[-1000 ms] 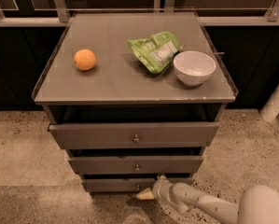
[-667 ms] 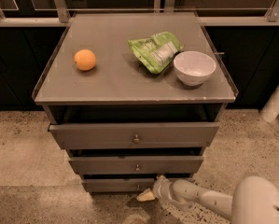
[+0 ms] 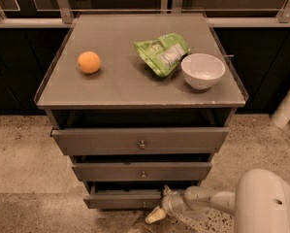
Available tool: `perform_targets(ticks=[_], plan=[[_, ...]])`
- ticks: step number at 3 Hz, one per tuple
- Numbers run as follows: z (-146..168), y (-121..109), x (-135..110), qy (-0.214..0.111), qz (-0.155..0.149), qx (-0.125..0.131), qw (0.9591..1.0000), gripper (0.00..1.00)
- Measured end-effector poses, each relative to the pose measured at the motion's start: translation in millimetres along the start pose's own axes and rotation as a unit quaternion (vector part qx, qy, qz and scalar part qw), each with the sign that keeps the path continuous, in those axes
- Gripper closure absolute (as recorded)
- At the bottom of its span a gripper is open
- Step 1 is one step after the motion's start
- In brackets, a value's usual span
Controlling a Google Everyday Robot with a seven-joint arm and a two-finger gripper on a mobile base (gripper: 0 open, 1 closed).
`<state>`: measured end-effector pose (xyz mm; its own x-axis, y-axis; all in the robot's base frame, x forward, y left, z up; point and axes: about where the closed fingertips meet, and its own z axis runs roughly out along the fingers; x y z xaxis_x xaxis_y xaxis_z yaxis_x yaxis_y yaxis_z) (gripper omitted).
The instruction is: Open bottom drawer
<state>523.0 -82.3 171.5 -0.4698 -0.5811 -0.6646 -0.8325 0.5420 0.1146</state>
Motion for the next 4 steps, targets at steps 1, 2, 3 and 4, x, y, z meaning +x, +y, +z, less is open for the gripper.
perform_targets(ticks=[1, 2, 3, 4], plan=[[-3, 1, -3, 0.000, 0.000, 0.000, 1.0000, 0.00], [-22, 5, 18, 0.010, 0.027, -0.010, 0.9995, 0.00], [-39, 8, 32, 0.018, 0.049, -0.015, 0.9985, 0.00], [-39, 8, 31, 0.018, 0.049, -0.015, 0.9985, 0.00]])
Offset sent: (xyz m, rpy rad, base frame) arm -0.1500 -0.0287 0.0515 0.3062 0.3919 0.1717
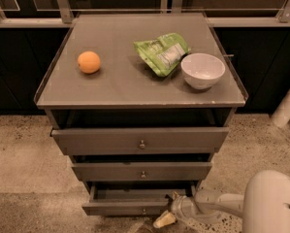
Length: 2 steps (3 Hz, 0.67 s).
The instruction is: Open bottom drawer
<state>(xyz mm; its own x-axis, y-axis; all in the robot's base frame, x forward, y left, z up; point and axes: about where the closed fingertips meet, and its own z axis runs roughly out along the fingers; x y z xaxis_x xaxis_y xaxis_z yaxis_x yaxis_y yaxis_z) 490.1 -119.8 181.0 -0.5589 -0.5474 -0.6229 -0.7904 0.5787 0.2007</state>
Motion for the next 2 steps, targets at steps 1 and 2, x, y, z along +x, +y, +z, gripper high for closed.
perform_targets(ticks=[1, 2], plan=[[-7, 14, 5, -0.004, 0.008, -0.031, 0.9995, 0.00], [-25, 22, 20, -0.003, 0.031, -0.058, 0.9978, 0.00]])
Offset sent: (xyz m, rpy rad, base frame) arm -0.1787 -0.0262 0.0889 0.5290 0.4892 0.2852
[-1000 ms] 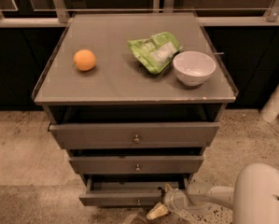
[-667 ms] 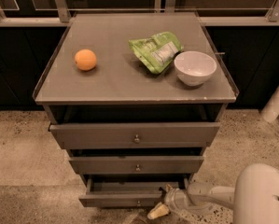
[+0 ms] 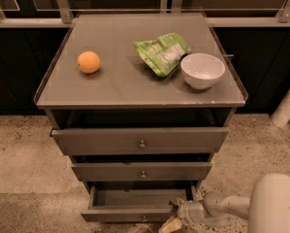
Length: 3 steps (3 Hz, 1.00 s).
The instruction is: Open bottom drawer
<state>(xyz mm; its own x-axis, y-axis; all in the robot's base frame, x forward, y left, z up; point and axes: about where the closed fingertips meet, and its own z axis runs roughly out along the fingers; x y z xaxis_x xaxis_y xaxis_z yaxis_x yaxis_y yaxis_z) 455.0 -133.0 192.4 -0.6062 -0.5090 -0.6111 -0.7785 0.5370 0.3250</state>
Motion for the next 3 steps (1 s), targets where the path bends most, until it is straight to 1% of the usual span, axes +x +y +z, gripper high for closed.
perform_targets(ticks=[1, 2, 3], plan=[[0, 0, 0, 0.000, 0.000, 0.000, 1.0000, 0.00], [-3, -3, -5, -0.007, -0.003, 0.007, 0.9999, 0.00], [-24, -15, -25, -0.047, -0.018, 0.055, 0.9972, 0.00]])
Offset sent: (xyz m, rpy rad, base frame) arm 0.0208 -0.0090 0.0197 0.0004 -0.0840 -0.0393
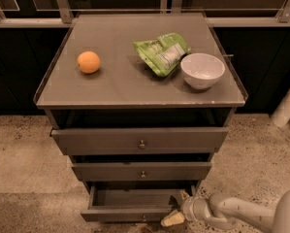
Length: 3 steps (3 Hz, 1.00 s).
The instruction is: Open bottom drawer
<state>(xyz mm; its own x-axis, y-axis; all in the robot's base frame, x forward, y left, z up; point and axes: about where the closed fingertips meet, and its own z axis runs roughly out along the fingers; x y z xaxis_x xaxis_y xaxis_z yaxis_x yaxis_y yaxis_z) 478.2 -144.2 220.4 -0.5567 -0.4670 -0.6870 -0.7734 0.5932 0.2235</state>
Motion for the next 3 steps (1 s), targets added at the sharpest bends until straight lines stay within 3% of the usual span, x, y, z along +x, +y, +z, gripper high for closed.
perform_targets(ticks=[1, 3], plan=[[-3, -2, -2, -0.009, 0.005, 0.008, 0.9999, 0.00], [45, 12, 15, 0.024, 0.008, -0.056, 0.9981, 0.00]])
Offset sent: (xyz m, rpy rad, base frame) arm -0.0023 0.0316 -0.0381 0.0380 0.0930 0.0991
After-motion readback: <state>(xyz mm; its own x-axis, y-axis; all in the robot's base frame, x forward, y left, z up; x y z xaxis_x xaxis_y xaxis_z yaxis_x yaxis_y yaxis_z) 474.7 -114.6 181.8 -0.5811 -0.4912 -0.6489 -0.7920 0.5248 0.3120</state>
